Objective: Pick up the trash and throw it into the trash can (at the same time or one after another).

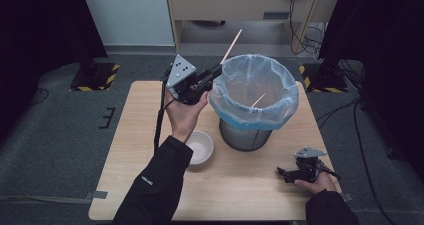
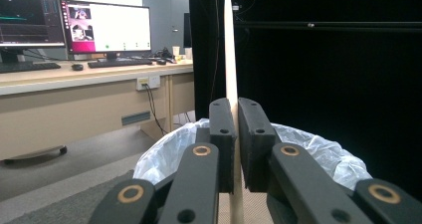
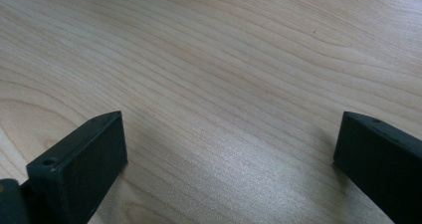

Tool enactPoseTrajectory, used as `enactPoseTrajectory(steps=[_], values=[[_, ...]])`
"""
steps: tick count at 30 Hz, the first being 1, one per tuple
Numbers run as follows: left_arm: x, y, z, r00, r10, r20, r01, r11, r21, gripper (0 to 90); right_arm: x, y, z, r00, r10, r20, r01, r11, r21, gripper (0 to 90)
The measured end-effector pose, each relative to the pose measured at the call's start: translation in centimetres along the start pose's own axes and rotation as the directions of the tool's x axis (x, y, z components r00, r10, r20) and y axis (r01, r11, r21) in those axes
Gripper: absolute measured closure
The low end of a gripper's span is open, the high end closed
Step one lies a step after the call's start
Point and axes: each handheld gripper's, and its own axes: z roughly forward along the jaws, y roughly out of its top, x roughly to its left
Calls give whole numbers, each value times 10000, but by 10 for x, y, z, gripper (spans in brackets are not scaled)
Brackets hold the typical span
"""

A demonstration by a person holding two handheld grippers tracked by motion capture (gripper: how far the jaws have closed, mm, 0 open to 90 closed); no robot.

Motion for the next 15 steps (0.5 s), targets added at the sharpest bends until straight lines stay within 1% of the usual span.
enactPoseTrajectory(steps=[10,15], values=[[-10,11,19,9997,96,209,-94,9999,-104,853,0,0,0,10000,-28,6,28,10000,-20,6],[-15,14,32,9994,190,295,-190,9998,-8,853,0,0,0,10000,-41,4,41,10000,-25,6]])
